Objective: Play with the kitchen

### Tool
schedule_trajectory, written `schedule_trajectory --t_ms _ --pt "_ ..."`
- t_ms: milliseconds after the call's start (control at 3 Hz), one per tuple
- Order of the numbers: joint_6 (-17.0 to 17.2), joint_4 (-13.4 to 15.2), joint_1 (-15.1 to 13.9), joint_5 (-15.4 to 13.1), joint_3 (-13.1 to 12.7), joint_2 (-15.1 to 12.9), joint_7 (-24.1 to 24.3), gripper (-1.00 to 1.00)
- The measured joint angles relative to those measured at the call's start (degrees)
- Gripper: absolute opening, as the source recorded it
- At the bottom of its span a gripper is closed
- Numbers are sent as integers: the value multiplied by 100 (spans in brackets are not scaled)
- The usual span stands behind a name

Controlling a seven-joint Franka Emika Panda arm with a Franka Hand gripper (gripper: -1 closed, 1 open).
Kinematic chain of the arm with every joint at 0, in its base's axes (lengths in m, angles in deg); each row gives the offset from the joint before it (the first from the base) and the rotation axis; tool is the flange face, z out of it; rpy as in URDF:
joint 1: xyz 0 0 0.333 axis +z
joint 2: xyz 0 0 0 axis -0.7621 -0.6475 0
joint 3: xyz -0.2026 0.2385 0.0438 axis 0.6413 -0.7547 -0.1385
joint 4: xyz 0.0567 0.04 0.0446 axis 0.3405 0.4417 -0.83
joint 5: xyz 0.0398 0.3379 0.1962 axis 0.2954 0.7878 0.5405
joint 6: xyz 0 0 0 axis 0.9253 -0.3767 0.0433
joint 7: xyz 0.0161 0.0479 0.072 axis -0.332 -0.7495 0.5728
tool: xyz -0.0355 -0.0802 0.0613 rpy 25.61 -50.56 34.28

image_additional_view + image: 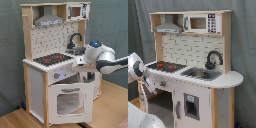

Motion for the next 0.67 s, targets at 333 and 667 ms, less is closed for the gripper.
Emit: schedule_trajectory --t_ms 333,667 --pt "-177 -105 -174 0 -275 -461 -73 100" --pt "-216 -78 -353 0 -369 -976 -266 100"
